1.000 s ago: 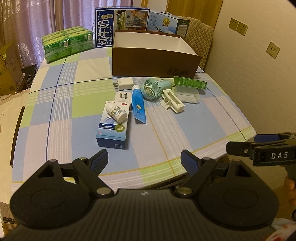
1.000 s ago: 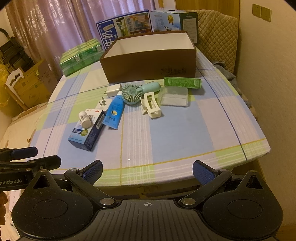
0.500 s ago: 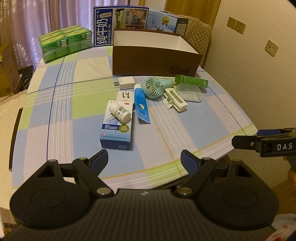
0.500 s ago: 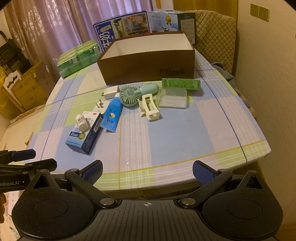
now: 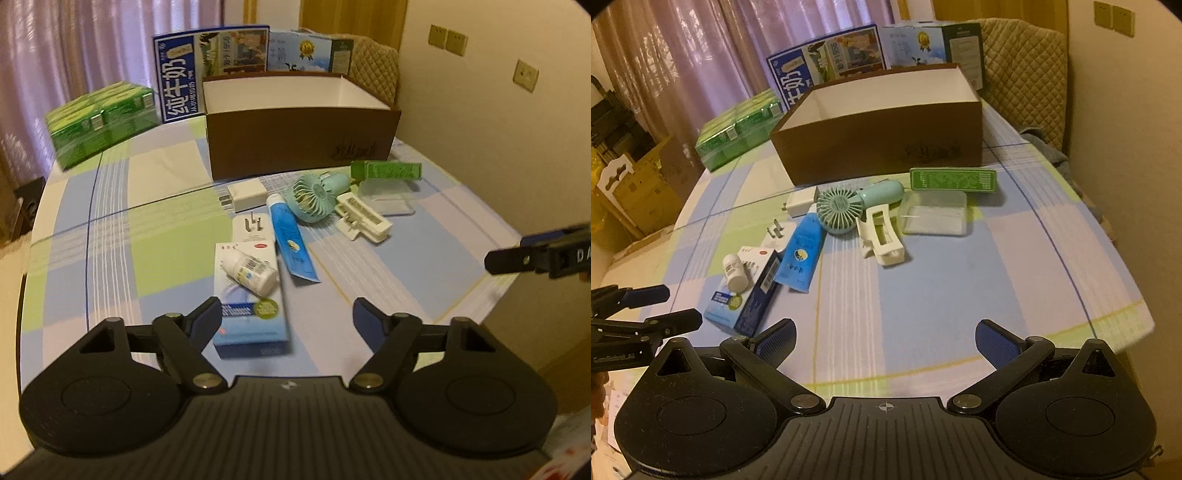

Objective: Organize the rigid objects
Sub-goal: 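Grasp the white pill bottle with the left tool while the right tool grasps the white clip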

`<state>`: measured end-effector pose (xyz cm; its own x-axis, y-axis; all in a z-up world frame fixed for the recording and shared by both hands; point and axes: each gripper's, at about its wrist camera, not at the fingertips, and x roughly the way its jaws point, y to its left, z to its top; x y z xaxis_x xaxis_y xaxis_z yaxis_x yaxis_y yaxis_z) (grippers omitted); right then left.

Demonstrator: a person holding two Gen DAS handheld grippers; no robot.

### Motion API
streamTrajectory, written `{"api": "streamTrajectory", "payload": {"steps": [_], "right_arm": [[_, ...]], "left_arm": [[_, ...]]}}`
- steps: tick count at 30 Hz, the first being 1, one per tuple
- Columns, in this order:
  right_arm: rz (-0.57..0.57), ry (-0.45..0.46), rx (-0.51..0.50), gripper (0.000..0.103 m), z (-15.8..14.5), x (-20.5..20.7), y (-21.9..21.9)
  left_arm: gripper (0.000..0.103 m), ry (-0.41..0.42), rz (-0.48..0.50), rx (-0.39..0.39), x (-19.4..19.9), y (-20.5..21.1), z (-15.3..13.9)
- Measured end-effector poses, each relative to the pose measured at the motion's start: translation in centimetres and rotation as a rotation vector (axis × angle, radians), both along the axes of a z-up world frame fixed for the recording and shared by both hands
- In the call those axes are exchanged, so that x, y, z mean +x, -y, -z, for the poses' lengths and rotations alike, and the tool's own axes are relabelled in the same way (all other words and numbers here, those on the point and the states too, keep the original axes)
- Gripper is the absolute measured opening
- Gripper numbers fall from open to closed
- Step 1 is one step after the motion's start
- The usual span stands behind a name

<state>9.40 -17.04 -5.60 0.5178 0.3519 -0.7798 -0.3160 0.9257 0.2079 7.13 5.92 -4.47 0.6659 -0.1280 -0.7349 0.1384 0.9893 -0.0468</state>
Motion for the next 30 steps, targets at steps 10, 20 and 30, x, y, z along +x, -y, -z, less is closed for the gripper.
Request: {"api": "streamTrajectory", "payload": {"steps": [10,20,30], "right_arm": [[-0.024,-0.028,-0.024,0.101,2.9,4.9,-0.9],[0.013,-0.072,-0.044,0.101,4.2,7.7,-0.2],[0.012,-0.090,-0.050,0.101,4.7,8.5,-0.1]], "left_arm": [[0.065,-0.016,0.121,0.063,5.1,-1.4,2.4],[0.061,-0.055,0.231,0.111,7.9,-2.0,4.5],[0.042,-0.063,0.225,0.087,8.7,-2.6,5.6]]}}
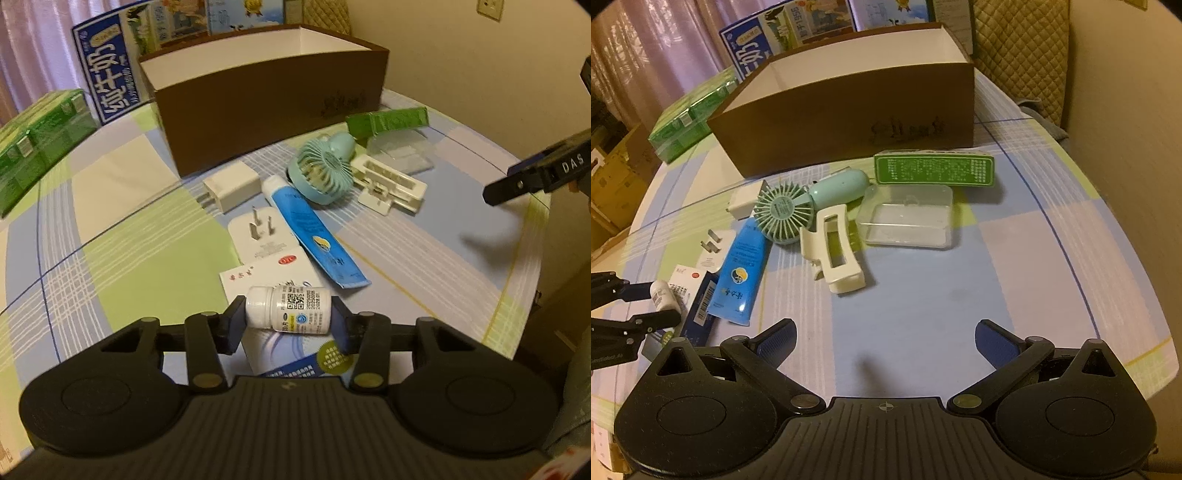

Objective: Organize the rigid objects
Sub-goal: 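Grasp the white pill bottle with the left tool while the right tool grasps the white clip, then carry the pill bottle with the left tool while the right tool carries the clip into the box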

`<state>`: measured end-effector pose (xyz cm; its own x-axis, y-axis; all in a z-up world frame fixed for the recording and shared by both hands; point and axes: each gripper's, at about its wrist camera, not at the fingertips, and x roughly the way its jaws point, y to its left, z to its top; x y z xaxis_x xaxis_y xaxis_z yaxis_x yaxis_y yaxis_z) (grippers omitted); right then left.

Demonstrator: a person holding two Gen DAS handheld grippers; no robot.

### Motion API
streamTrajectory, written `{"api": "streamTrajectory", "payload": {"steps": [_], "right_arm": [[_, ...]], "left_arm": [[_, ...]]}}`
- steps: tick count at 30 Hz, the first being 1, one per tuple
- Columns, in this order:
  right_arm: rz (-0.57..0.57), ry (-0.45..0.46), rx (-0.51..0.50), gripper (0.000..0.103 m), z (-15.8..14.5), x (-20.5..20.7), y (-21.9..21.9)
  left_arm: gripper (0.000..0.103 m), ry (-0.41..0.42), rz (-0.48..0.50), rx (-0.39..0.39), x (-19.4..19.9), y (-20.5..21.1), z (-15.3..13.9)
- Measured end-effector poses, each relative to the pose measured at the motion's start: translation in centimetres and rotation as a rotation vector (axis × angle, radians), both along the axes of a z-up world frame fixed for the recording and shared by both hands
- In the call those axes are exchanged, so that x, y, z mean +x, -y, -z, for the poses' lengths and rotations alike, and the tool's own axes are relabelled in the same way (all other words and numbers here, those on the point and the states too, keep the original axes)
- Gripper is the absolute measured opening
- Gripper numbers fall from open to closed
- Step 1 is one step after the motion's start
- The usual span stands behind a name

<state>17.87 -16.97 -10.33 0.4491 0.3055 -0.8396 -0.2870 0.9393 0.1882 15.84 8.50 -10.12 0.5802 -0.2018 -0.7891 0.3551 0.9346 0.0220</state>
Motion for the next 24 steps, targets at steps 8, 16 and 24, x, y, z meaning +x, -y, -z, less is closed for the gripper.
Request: {"api": "streamTrajectory", "payload": {"steps": [8,16,24], "right_arm": [[-0.063,0.028,0.007,0.084,0.2,0.9,-1.7],[-0.192,0.089,0.008,0.068,0.9,3.1,-5.0],[-0.240,0.099,-0.029,0.057,2.8,5.7,-7.6]], "left_arm": [[0.042,0.014,-0.196,-0.052,0.6,-0.6,-1.0],[0.042,-0.004,-0.327,-0.066,1.7,-0.2,-1.6],[0.042,-0.014,-0.383,-0.072,2.6,0.0,-1.8]]}}
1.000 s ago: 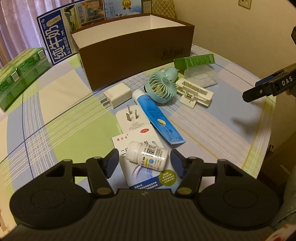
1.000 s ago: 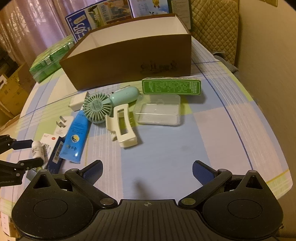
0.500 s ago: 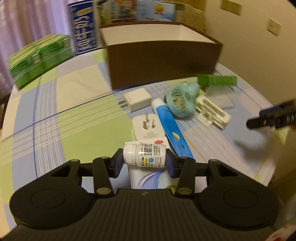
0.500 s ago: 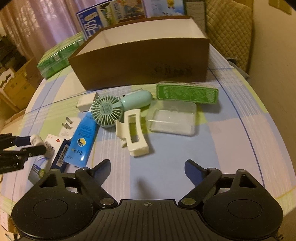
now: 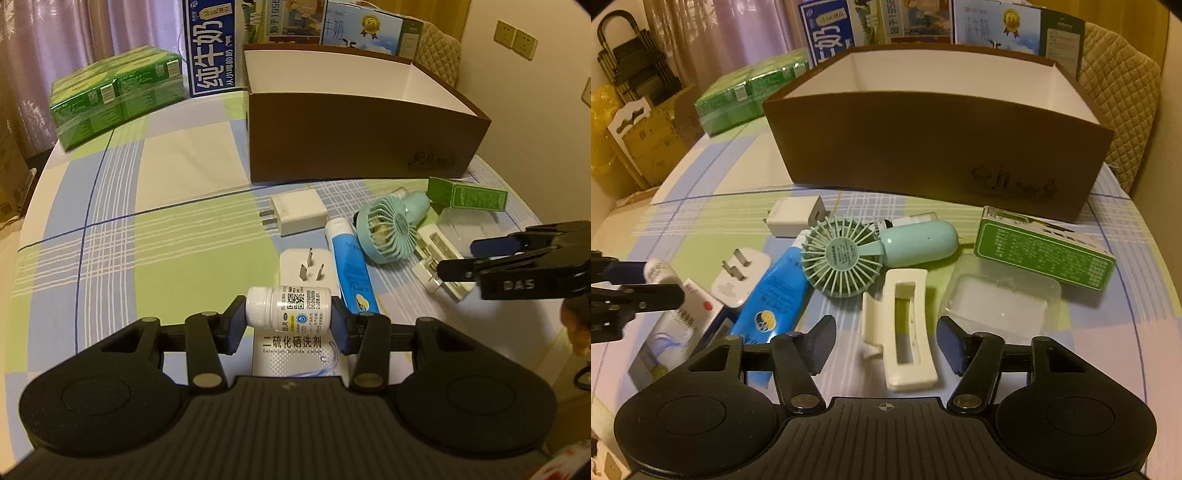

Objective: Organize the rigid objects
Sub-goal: 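Carry the pill bottle with the left tool while the right tool carries the clip into the box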

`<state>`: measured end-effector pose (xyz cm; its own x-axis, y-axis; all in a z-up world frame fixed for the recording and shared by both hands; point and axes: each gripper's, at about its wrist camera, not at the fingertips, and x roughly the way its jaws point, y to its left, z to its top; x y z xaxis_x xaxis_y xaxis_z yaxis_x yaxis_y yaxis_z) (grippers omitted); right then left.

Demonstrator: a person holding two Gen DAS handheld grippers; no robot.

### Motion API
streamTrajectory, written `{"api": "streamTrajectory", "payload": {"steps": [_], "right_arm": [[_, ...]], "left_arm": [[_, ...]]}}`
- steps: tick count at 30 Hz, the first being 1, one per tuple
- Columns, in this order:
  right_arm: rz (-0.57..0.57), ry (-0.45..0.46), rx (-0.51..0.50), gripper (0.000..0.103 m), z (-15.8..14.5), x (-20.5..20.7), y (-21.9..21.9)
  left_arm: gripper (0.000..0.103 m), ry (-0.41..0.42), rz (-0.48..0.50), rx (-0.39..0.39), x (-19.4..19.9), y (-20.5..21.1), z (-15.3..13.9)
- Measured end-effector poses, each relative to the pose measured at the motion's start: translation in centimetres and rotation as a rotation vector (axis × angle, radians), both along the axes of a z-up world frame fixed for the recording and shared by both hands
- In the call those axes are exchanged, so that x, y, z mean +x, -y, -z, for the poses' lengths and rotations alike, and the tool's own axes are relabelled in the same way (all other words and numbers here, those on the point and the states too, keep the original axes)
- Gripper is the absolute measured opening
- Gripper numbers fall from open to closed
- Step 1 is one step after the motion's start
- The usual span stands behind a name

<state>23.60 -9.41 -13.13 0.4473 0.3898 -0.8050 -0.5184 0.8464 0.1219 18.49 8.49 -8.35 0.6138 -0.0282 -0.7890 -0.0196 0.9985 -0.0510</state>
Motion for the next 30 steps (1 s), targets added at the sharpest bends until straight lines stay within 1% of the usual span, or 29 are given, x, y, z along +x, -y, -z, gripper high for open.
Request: {"api": "streamTrajectory", "payload": {"steps": [4,6,7,8,12,16,21,27,30], "right_arm": [[0.004,-0.008,-0.028,0.052,1.1,0.9,-0.5],[0.008,-0.024,-0.036,0.047,1.6,1.1,-0.7],[0.007,-0.034,-0.036,0.042,1.9,1.2,-0.8],[0.011,-0.038,-0.041,0.039,2.1,1.2,-0.8],[0.003,-0.022,-0.035,0.039,1.9,0.6,-0.5],[0.005,-0.004,-0.026,0.037,0.8,-0.5,-0.1],[0.032,0.011,0.016,0.037,-1.2,-2.1,1.2],[0.078,0.042,0.060,0.037,-4.1,-4.2,3.0],[0.094,0.069,0.075,0.037,-5.5,-4.6,3.6]], "left_arm": [[0.042,-0.003,-0.018,-0.002,0.2,0.0,-0.1],[0.042,-0.008,-0.027,-0.005,0.2,-0.1,-0.1],[0.042,-0.011,-0.030,-0.006,0.2,-0.1,0.0],[0.042,-0.013,-0.033,-0.007,0.2,-0.1,0.0],[0.042,-0.012,-0.035,-0.012,0.0,0.0,-0.1],[0.042,-0.006,-0.031,-0.017,-0.2,0.2,-0.4],[0.042,0.012,-0.016,-0.024,-0.6,0.5,-1.2],[0.042,0.044,0.020,-0.025,-0.9,1.2,-2.8],[0.042,0.067,0.043,-0.016,-0.6,1.8,-3.8]]}}
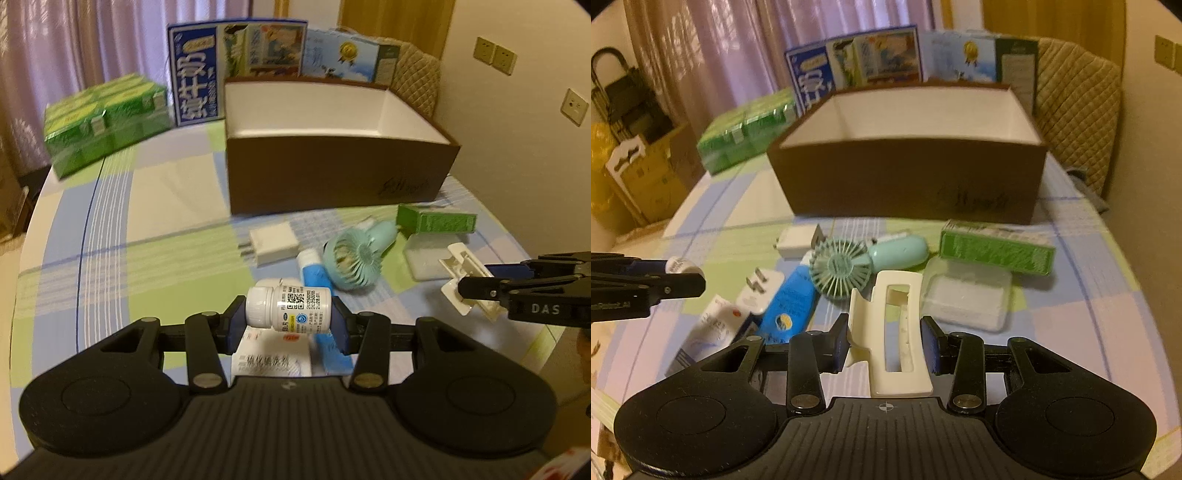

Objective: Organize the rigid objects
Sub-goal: 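Carry the pill bottle with the left tool while the right tool carries the clip into the box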

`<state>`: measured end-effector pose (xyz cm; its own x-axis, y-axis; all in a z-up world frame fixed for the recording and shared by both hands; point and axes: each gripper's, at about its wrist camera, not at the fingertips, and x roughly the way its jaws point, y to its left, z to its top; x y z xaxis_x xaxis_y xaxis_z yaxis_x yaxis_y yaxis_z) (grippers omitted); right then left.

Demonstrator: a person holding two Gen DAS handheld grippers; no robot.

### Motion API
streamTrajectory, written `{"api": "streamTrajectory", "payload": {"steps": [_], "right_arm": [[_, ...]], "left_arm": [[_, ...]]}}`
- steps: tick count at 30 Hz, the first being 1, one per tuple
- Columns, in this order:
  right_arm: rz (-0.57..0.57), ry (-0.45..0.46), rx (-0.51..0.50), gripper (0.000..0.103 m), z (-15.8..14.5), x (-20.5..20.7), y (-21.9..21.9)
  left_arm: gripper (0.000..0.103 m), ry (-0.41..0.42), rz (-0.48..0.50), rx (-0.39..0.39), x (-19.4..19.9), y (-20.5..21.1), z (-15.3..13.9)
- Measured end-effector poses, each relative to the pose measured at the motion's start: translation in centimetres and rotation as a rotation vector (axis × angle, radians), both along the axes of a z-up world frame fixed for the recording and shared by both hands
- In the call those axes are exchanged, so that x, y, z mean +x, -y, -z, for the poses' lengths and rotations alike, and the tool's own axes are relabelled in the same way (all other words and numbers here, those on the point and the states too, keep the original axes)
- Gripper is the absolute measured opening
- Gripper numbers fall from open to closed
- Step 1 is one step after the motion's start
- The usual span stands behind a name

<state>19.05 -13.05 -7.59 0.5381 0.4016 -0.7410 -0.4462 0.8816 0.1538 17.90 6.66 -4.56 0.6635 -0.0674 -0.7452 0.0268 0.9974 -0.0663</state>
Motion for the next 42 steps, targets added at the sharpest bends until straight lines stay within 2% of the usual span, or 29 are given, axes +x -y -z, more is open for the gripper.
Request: {"api": "streamTrajectory", "payload": {"steps": [7,14,21,26,33,42], "right_arm": [[0.005,0.054,0.051,0.037,-3.3,2.3,0.8],[-0.036,0.103,0.081,0.037,-5.8,8.5,1.2],[-0.064,0.116,0.096,0.037,-7.2,15.1,1.3],[-0.077,0.109,0.092,0.037,-6.8,19.7,0.5],[-0.062,0.061,0.056,0.037,-4.2,24.7,-0.9],[-0.038,-0.051,0.005,0.037,-0.1,28.3,-1.8]], "left_arm": [[0.042,0.041,0.022,0.016,3.3,1.8,-2.2],[0.042,0.086,-0.010,0.020,9.6,3.6,-4.2],[0.042,0.092,-0.045,0.020,16.1,5.0,-5.0],[0.042,0.066,-0.076,0.018,20.5,5.3,-4.1],[0.042,-0.005,-0.095,0.022,25.6,5.1,-1.8],[0.042,-0.111,-0.083,0.024,29.3,5.4,1.8]]}}
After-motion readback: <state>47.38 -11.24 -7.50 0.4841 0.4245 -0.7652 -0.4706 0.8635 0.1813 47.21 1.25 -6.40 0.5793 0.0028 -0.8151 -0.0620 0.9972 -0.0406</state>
